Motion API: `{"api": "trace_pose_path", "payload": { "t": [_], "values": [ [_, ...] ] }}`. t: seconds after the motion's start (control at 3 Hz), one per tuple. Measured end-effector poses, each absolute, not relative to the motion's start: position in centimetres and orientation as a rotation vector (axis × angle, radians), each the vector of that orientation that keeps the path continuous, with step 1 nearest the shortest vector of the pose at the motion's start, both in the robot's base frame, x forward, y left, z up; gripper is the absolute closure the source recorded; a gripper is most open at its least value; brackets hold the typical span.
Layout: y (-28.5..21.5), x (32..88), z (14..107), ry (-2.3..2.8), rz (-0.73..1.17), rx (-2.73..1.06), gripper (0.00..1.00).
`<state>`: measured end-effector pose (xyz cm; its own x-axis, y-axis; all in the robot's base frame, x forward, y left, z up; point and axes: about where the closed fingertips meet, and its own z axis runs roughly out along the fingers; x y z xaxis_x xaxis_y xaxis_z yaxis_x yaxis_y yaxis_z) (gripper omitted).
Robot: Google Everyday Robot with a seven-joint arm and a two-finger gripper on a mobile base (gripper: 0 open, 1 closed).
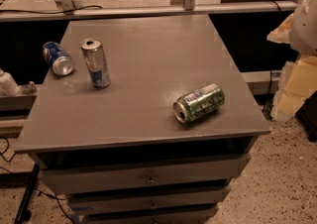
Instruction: Place green can upright
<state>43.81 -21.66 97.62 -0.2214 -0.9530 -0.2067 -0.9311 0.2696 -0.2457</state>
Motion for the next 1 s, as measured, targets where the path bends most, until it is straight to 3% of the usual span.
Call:
{"api": "trace_pose_path", "payload": {
  "t": [1.0],
  "values": [
    [-17.5,44.5,94.8,1.972,-0.059,-1.959,0.0]
  ]
}}
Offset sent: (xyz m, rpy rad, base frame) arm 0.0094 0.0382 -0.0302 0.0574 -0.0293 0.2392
